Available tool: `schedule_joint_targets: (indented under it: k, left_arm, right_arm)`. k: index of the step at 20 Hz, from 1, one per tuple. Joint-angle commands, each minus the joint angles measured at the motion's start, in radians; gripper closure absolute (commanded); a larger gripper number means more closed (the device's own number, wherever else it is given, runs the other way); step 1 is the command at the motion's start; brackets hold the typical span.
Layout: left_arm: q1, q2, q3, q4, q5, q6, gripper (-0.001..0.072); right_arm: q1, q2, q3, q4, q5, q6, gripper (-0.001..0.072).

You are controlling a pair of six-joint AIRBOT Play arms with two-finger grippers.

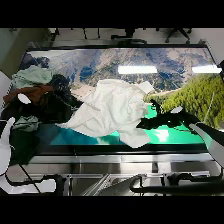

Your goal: Fold the shirts.

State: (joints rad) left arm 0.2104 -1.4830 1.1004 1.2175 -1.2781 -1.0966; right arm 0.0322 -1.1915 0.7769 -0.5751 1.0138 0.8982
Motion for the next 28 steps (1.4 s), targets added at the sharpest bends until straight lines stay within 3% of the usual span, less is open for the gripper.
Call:
schedule_joint_targets:
  k: [1, 2, 6, 9, 10, 11, 14, 19, 22, 25, 28]
  left_arm:
    - [-0.048, -0.071, 0.029, 0.005, -0.028, 0.018, 0.0003]
    - [-0.057, -0.102, 0.029, 0.016, -0.064, 0.019, 0.0004]
    - [-0.064, -0.176, 0.032, 0.086, -0.18, 0.023, 0.0007]
    - [-0.066, -0.187, 0.077, 0.096, -0.177, 0.024, 0.0444]
    - [-0.074, -0.187, 0.098, 0.089, -0.177, 0.024, 0.0658]
    - [-0.083, -0.187, 0.125, 0.089, -0.185, 0.025, 0.0694]
    - [-0.122, -0.181, 0.249, -0.014, -0.283, 0.027, 0.0698]
    - [-0.145, -0.051, 0.457, -0.413, -0.317, 0.042, 0.0699]
    - [-0.122, 0.077, 0.589, -0.629, -0.319, 0.029, 0.0699]
    - [-0.045, 0.217, 0.716, -0.876, -0.259, -0.087, 0.0699]
    - [0.052, 0.388, 0.845, -0.891, -0.109, -0.18, 0.0699]
  right_arm:
    - [0.001, -0.001, 0.011, 0.086, 0.029, -0.039, 0.0631]
    - [0.0, 0.002, 0.018, 0.086, 0.042, -0.039, 0.0689]
    - [0.0, 0.016, 0.045, 0.082, 0.043, -0.038, 0.0693]
    - [0.0, 0.019, 0.07, 0.083, 0.053, -0.034, 0.0693]
    - [0.0, 0.026, 0.08, 0.086, 0.068, -0.034, 0.0693]
    - [-0.001, 0.037, 0.093, 0.09, 0.085, -0.034, 0.0693]
    - [-0.029, 0.117, 0.175, 0.101, 0.121, -0.017, 0.0693]
    - [-0.178, 0.33, 0.38, 0.122, 0.2, 0.035, 0.0694]
    - [-0.315, 0.468, 0.529, 0.208, 0.195, 0.037, 0.0694]
    - [-0.483, 0.586, 0.72, 0.247, 0.124, 0.036, 0.0694]
    - [-0.609, 0.66, 0.901, 0.238, 0.02, -0.003, 0.0695]
